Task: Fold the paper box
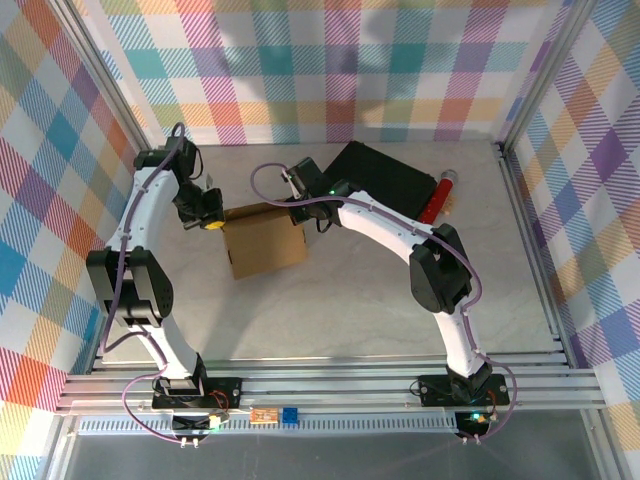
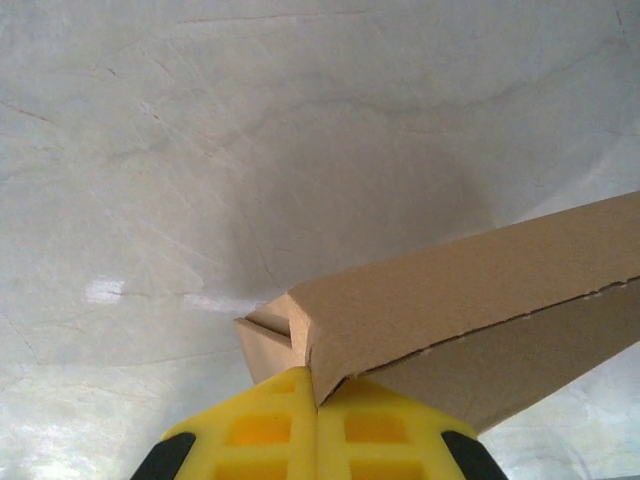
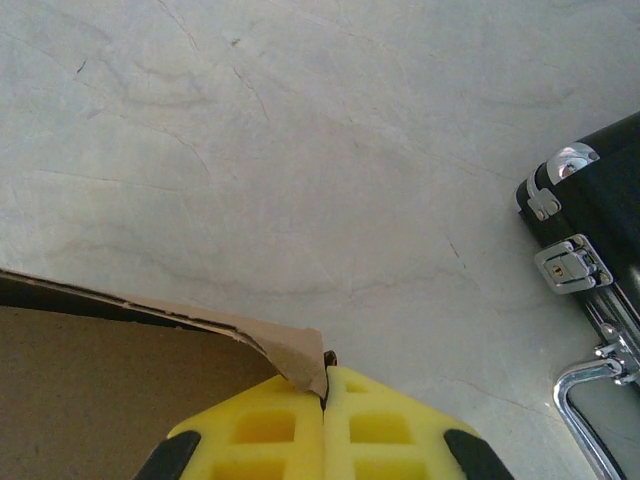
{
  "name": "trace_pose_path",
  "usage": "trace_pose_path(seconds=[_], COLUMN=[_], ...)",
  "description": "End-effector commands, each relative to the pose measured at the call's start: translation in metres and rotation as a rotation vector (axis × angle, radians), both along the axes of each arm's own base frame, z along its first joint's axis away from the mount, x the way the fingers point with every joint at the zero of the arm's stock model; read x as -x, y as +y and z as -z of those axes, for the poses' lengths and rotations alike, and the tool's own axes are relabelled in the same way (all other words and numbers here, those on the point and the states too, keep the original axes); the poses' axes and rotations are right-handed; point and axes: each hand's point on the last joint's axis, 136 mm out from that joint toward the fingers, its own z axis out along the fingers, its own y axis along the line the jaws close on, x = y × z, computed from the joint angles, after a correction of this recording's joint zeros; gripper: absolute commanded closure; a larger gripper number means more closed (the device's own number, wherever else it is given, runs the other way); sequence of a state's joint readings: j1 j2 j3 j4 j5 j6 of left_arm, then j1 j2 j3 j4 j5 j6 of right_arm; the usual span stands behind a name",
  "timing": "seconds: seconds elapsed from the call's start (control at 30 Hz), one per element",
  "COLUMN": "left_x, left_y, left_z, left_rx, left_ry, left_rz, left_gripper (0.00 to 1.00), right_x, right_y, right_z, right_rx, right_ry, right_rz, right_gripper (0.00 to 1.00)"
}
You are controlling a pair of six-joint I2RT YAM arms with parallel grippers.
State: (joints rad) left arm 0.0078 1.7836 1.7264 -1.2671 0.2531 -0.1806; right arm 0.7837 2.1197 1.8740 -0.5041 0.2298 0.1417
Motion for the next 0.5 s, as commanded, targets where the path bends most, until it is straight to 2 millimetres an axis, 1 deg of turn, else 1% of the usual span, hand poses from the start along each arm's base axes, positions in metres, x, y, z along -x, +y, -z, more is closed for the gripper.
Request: trace_pose_path(seconds=[0.0, 0.23, 0.47], left_x=[0.006, 0.004, -0.001], left_y=[-0.012, -0.015, -0.024], left_z=[-0.008, -0.008, -0.013], left_rx=[0.064, 0.089, 0.153], left_ry=[0.05, 0.06, 0.067], left_rz=[-0.017, -0.057, -0.112], left_gripper=[1.0, 1.0, 1.0], right_x=[0.018, 0.016, 0.014], right_y=[-0.021, -0.023, -0.024], right_z=[0.056, 0.056, 0.054], right_rx=[0.158, 0.171, 0.185], right_ry=[0.13, 0.116, 0.097], right_rz=[0.005, 0.015, 0.021], right_gripper=[1.0, 1.0, 1.0])
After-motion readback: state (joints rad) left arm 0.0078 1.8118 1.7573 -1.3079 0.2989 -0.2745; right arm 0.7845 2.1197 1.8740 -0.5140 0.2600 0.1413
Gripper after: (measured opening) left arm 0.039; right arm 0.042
